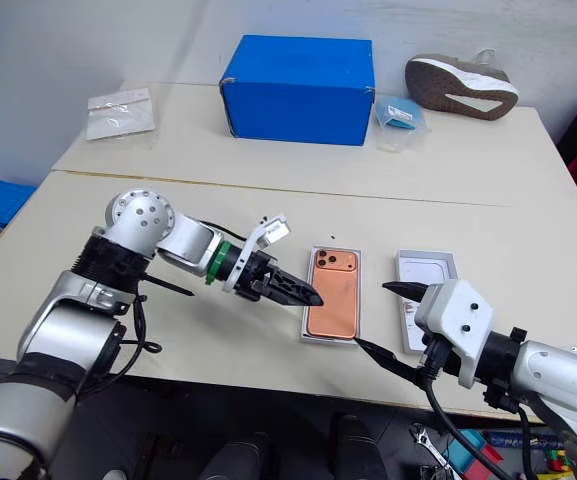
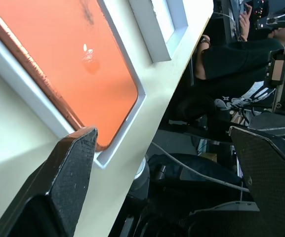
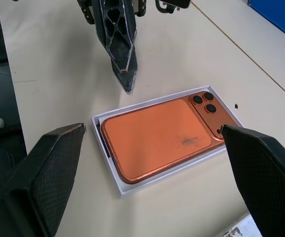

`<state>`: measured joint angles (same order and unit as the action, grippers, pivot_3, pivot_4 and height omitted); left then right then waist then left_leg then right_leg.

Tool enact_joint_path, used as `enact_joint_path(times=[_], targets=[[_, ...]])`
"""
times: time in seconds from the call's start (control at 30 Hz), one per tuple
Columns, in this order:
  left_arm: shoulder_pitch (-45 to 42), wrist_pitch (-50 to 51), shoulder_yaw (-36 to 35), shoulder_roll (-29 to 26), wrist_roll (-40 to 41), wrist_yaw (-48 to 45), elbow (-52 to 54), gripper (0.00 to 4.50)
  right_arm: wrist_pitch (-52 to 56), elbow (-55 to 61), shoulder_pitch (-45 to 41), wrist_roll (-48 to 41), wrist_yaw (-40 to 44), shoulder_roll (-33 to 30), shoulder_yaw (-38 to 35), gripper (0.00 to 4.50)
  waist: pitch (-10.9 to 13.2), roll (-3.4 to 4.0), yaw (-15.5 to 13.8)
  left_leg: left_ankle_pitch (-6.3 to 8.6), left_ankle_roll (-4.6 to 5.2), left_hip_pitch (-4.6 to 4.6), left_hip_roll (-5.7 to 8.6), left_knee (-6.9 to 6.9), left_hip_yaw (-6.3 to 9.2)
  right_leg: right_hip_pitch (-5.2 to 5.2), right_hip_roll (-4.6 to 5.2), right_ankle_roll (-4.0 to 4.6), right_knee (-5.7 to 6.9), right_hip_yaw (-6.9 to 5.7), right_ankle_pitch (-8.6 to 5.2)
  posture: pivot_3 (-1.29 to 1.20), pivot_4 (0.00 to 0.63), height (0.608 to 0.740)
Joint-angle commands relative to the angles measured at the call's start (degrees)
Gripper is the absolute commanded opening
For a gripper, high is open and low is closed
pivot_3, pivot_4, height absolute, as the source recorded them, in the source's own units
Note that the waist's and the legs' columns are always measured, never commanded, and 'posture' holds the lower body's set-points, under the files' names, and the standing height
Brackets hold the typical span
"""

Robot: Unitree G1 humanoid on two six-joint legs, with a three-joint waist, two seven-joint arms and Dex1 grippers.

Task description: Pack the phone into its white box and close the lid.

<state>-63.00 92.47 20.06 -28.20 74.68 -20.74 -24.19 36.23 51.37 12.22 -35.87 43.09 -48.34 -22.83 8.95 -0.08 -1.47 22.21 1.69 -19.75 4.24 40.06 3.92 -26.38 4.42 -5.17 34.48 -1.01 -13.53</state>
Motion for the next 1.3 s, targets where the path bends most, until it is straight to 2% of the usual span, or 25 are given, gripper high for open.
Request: enact_joint_path(times=[0.03, 0.2, 0.3, 0.4, 0.43, 0.53, 0.63, 0.73, 0.8, 0.9, 0.97, 1.1, 1.3], targets=[[-1.98, 0.03, -0.51, -1.52, -1.07, -2.86, 2.28, 4.49, -1.05, 0.72, 0.19, -0.12, -0.07, -0.15, -0.39, 4.5, 0.0, 0.0, 0.0, 0.0, 0.0, 0.0, 0.0, 0.0, 0.0, 0.0, 0.0, 0.0, 0.0, 0.0, 0.0, 0.0, 0.15, 0.74], [-1.24, -1.76, -3.31, -1.62, -6.98, -8.03, 5.4, 4.49, -1.09, 0.37, 0.07, -0.15, 0.23, -0.35, -0.32, 4.5, 0.0, 0.0, -0.01, 0.0, 0.01, -0.01, 0.0, 0.0, 0.0, 0.0, -0.01, 0.0, 0.0, -0.01, 0.0, 0.0, 0.15, 0.74], [1.81, -11.68, -0.73, -3.69, -14.25, -16.21, 12.54, 4.49, -1.05, -0.04, -0.07, -0.15, 0.5, -0.56, -0.39, 4.5, 0.0, 0.01, 0.05, 0.0, 0.01, -0.02, 0.0, -0.01, 0.0, 0.0, 0.0, 0.0, -0.02, -0.01, 0.0, 0.0, 0.15, 0.74], [6.02, -26.35, 1.88, -5.01, -23.73, -24.39, 18.25, 3.87, -0.83, -0.37, 0.08, -0.24, 0.76, -0.71, -0.44, 4.5, -0.01, 0.02, 0.05, 0.0, 0.0, 0.04, -0.03, -0.05, -0.03, 0.01, 0.0, 0.01, -0.02, 0.02, -0.01, 0.0, 0.15, 0.74], [6.5, -27.96, 2.39, -5.13, -25.51, -26.09, 18.57, 3.57, -0.85, -0.45, 0.08, -0.27, 0.82, -0.75, -0.48, 4.5, -0.01, 0.02, -0.03, -0.01, -0.01, 0.05, -0.03, -0.05, -0.04, 0.03, -0.01, 0.02, -0.07, 0.01, -0.01, 0.0, 0.15, 0.74], [10.86, -44.69, 7.33, -7.84, -37.47, -34.6, 22.75, 2.57, -0.32, -0.89, -0.26, -0.64, -0.01, -0.13, 0.34, 4.5, -0.01, 0.02, 0.03, -0.01, 0.0, 0.03, -0.02, -0.03, -0.05, 0.04, 0.0, 0.03, -0.12, 0.01, -0.01, 0.0, 0.15, 0.74], [13.33, -52.4, 7.25, -7.75, -42.48, -38.81, 23.3, 1.59, -0.04, -1.76, -0.88, -0.56, -0.42, -0.15, 1.27, 4.5, -0.01, 0.02, -0.07, -0.02, 0.01, 0.02, -0.03, -0.05, -0.06, 0.04, 0.0, 0.03, -0.1, 0.01, -0.01, 0.0, 0.15, 0.74], [14.28, -57.75, 6.95, -5.79, -47.29, -39.2, 21.63, 0.57, 0.36, -4.27, -4.31, 0.79, -1.82, 0.0, 5.35, 3.84, -0.01, 0.01, -0.07, -0.02, 0.06, -0.01, -0.02, 0.0, -0.06, 0.05, 0.02, 0.02, -0.21, 0.02, -0.01, 0.0, 0.15, 0.74], [14.71, -62.3, 7.61, -4.74, -51.34, -39.84, 20.17, 0.0, 0.61, -6.04, -7.3, 1.86, -2.74, 0.23, 8.64, 3.09, -0.01, 0.01, -0.07, -0.04, 0.13, -0.01, 0.0, 0.01, -0.07, 0.07, 0.03, 0.02, -0.3, 0.03, -0.01, 0.0, 0.15, 0.74], [14.63, -65.78, 8.45, -1.89, -55.21, -40.8, 17.41, 0.0, 1.37, -10.18, -14.02, 4.31, -4.16, 1.65, 15.72, 2.05, -0.02, 0.0, 0.13, -0.04, 0.13, 0.01, -0.01, -0.02, -0.08, 0.07, 0.01, 0.02, -0.28, 0.02, -0.01, 0.0, 0.15, 0.74], [14.51, -66.85, 8.29, -0.44, -57.03, -41.53, 16.03, 0.0, 1.45, -11.54, -15.8, 5.27, -4.02, 1.9, 17.62, 1.39, -0.02, 0.0, 0.02, -0.04, 0.14, -0.02, -0.01, -0.02, -0.09, 0.03, 0.01, 0.02, -0.28, 0.01, -0.01, 0.0, 0.15, 0.74], [13.51, -70.38, 9.93, 4.13, -63.18, -40.39, 9.85, 0.0, 1.05, -18.06, -20.44, 10.92, -2.77, 2.41, 27.69, 0.03, -0.02, -0.01, -0.05, -0.05, 0.18, -0.11, 0.01, 0.01, -0.07, 0.0, 0.02, 0.0, -0.12, -0.03, 0.0, 0.0, 0.15, 0.74], [13.29, -71.41, 9.8, 7.29, -68.74, -38.98, 4.61, 0.0, 0.56, -23.93, -21.6, 17.44, -3.14, 2.99, 33.93, 0.03, -0.09, -0.05, -0.06, -0.07, 0.25, -0.31, 0.06, 0.09, -0.07, -0.12, 0.04, -0.09, -0.17, -0.05, 0.05, 0.0, 0.15, 0.74]])
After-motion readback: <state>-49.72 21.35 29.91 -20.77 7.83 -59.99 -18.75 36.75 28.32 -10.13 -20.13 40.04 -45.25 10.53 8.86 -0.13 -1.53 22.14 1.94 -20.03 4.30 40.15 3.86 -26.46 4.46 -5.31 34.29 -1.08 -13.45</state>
